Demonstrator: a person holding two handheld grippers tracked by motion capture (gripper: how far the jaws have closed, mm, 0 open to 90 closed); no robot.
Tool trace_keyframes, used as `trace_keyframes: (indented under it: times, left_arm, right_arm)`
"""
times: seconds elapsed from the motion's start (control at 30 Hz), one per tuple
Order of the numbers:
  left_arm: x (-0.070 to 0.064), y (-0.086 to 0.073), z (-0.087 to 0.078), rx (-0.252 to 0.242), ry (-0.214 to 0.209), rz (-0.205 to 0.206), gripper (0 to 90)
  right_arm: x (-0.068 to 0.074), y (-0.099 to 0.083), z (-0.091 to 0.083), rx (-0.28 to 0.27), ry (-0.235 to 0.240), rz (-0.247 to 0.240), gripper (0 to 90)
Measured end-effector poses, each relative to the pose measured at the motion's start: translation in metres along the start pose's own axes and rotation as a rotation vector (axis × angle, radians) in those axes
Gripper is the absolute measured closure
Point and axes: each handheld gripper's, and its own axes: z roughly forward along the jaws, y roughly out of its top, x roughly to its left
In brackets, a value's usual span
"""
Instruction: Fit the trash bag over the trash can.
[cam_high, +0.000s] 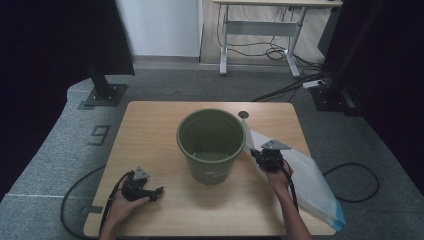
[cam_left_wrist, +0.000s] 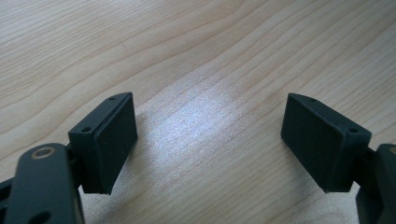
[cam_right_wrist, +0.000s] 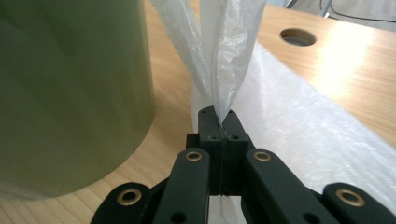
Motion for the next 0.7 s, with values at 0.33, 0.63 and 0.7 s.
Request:
trace_keyframes:
  times: [0.33,0.63,0.7]
  left_arm:
    - [0.0,0.0,0.0,0.001,0.001,0.001,18.6]
    - [0.0,0.0,0.0,0.001,0.0,0.001,18.7]
    - [0.0,0.0,0.0,0.001,0.0,0.0,18.8]
  right_arm:
    - [-0.009,0.005,-0.017,-0.082,-0.02,0.052,88.8]
    - [-0.01,0.014,-0.031,-0.128,-0.004,0.059,88.8]
    - [-0.01,0.017,-0.036,-0.143,0.0,0.057,88.8]
